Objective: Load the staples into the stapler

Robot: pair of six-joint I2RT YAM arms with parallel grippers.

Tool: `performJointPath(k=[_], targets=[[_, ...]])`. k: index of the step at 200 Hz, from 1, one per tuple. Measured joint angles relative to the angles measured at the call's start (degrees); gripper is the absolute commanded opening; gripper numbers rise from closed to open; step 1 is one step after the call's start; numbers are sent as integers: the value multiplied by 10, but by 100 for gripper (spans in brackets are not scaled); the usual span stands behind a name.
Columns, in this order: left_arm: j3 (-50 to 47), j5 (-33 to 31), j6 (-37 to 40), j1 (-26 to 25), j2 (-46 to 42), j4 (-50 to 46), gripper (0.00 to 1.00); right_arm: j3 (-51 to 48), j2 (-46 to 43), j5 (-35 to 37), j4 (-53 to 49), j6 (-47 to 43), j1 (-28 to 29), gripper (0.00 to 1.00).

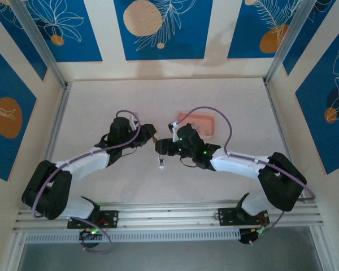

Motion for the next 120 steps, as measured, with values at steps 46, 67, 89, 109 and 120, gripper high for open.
performJointPath(k=[46,67,89,109,120], targets=[[-3,20,-27,0,6,19,32,0,8,-2,2,-3,-11,50],[-5,25,-37,-1,7,28,32,8,15,-7,4,-6,-14,46],[-9,29,-43,-3,8,34,32,14,20,-12,5,-11,-14,36],[-13,27,-47,-4,8,38,33,16,21,-15,5,-17,-14,22],[-14,25,-50,-4,8,40,38,16,21,-17,4,-23,-16,18]])
